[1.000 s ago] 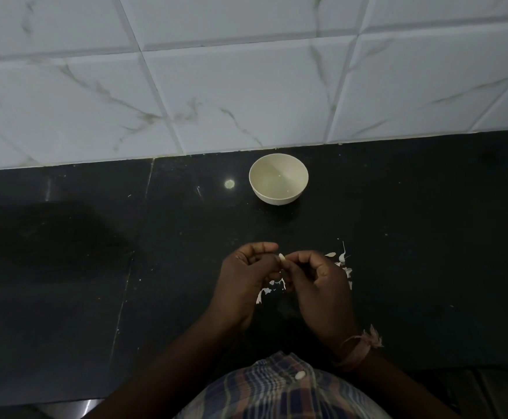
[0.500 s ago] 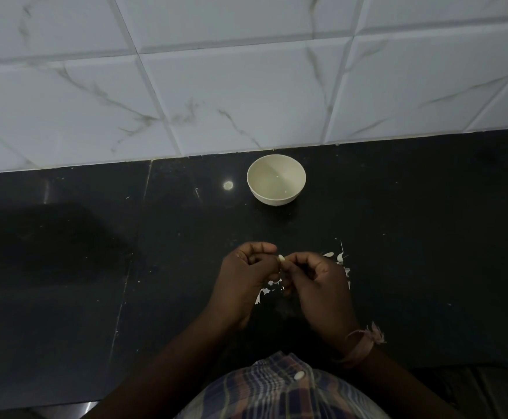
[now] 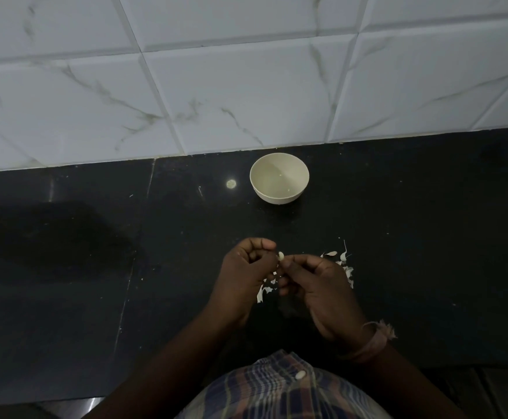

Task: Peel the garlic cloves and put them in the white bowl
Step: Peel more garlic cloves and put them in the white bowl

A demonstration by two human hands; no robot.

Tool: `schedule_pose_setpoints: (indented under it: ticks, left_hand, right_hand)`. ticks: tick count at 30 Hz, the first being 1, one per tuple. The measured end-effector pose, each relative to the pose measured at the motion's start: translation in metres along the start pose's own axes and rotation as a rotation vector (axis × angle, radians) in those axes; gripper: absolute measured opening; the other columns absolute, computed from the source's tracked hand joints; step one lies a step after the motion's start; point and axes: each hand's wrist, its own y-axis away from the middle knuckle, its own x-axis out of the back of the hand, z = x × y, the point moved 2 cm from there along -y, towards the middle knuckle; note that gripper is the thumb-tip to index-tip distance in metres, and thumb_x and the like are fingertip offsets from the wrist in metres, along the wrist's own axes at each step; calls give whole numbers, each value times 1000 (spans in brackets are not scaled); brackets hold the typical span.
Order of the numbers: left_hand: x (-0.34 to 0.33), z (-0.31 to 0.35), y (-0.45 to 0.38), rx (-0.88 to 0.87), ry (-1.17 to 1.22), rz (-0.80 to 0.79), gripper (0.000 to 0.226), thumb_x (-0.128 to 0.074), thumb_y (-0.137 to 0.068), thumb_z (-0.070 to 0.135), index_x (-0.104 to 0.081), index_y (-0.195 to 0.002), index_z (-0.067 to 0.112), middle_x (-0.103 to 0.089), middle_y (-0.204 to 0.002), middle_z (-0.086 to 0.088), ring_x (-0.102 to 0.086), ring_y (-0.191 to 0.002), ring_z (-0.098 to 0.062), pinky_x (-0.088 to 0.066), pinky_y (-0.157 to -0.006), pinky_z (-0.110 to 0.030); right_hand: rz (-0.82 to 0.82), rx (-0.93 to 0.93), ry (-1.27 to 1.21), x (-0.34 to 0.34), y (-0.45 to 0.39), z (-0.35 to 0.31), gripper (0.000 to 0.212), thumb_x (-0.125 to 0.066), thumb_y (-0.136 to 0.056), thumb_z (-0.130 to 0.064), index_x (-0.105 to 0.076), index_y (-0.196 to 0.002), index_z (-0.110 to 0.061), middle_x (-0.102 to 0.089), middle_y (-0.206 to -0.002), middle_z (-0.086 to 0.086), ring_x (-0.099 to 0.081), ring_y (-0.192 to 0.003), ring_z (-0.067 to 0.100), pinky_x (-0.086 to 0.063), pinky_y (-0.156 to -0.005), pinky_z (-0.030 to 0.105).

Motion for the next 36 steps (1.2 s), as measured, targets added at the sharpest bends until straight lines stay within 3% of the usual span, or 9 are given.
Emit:
schedule_pose_setpoints:
  ticks: [4,8,14,17,28,33,36]
  left_hand:
    - [2,4,-1,-103,-148,-10,14,-71,-88,2,-68,-98,12,-71,-79,-8,-65,-67,-16,-51,-64,-32]
    - [0,5,0,-126,-210,-31,13,-71,-90,3,-67,-100,10,-71,-82,-11,-66,-71,-17,-53,-66,-31]
    - [1,3,-1,-79,-136,-11,15,-66,-92,-5,-66,-102,7,-73,-82,-8,-66,-64,-13,-52,-60,-26]
    - [-1,1,-1,-28,-47,1,16,-64,-92,-6,-66,-101,7,-70,-79,-9,-63,-59,-14,-52,-59,-30]
    - [-5,1,6,82,297,-30,16,-55,-94,-9,-59,-107,0,-71,-82,-14,-69,-64,-18,-57,-57,-26]
    - [-1,-3,5,44,184,5,13,-59,-94,-5,-68,-102,-1,-73,-88,-14,-69,-75,-18,-59,-70,-26]
    - [4,-8,4,47,86,73,17,-55,-96,-8,-71,-102,-2,-76,-90,-14,-73,-79,-20,-60,-70,-25]
  right_hand:
    - [-1,20,27,-2,-1,-11,25,-67,-95,-19,-73,-91,5,-71,-82,21,-65,-65,21,-55,-59,31]
    - [17,-26,46,-2,-1,-16,28,-66,-96,-18,-71,-93,9,-70,-76,15,-64,-60,17,-54,-54,28]
    - [25,-97,-87,-7,-4,-12,21,-61,-99,-12,-68,-94,7,-69,-76,16,-66,-62,16,-54,-54,25]
    - [43,-93,-142,-9,-5,-10,21,-59,-99,-12,-68,-93,5,-68,-76,16,-67,-63,18,-54,-57,26]
    - [44,-53,-245,-6,-4,-8,21,-58,-100,-14,-68,-93,4,-66,-79,16,-62,-64,15,-53,-55,24]
    - [57,-51,-267,-3,-5,-8,22,-57,-100,-14,-67,-93,3,-66,-79,15,-63,-66,16,-54,-57,24]
    - [66,-50,-266,-1,-5,-7,21,-58,-101,-15,-67,-95,3,-67,-80,14,-64,-69,17,-55,-59,24]
